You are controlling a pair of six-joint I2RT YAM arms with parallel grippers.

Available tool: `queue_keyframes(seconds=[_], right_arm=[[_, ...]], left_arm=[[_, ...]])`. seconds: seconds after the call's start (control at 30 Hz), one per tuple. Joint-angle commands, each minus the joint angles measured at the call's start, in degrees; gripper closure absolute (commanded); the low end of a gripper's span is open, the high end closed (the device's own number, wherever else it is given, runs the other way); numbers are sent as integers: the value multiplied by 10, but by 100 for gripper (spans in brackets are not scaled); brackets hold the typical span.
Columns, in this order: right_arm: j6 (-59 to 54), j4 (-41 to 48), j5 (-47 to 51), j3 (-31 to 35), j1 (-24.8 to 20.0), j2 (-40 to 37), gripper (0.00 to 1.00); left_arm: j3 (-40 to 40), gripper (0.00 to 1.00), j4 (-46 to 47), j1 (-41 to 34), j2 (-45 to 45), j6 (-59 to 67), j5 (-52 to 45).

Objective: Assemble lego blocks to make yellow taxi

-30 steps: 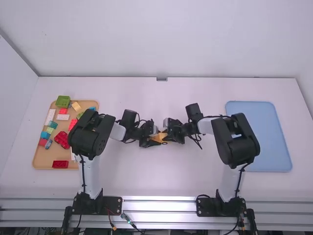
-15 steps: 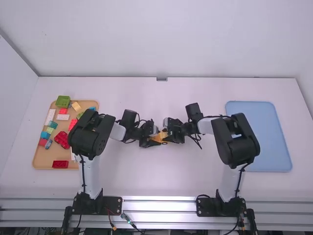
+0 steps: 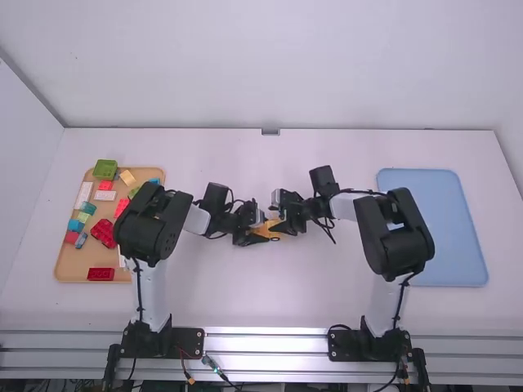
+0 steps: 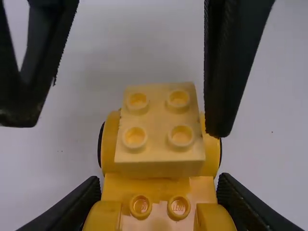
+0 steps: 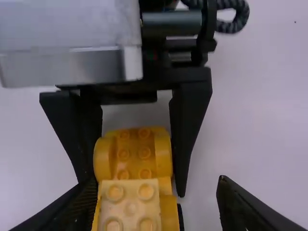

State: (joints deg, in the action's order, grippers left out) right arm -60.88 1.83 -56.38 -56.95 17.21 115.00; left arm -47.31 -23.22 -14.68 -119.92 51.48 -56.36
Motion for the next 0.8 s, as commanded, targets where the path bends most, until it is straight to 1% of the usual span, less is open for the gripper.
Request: queue_keyframes(seconds=[0.0, 0.03, 0.1, 0.17, 0.2, 0.33, 0.47, 0.63, 0.77], right_arm=[[-10, 0, -45, -9, -7, -24, 34], [-9, 1, -53, -9, -11, -29, 34], [3, 4, -52, -8, -16, -36, 44], [17, 9, -47, -9, -22, -39, 83], [15, 17, -43, -8, -27, -39, 100], [22, 34, -22, -8, -28, -37, 100], [26, 36, -12, -7, -14, -25, 100], [23, 60, -1, -7, -2, -24, 100], [22, 70, 29, 2, 5, -24, 100]], left_arm=[[-1, 43, 2, 3, -13, 4, -12], [-1, 44, 2, 3, -13, 4, -12], [-1, 44, 2, 3, -13, 4, -12], [-1, 44, 2, 3, -13, 4, -12], [-1, 44, 2, 3, -13, 4, -12], [-1, 44, 2, 3, -13, 4, -12], [-1, 44, 2, 3, -13, 4, -12], [-1, 44, 2, 3, -13, 4, -12], [-1, 44, 2, 3, -13, 4, -12]])
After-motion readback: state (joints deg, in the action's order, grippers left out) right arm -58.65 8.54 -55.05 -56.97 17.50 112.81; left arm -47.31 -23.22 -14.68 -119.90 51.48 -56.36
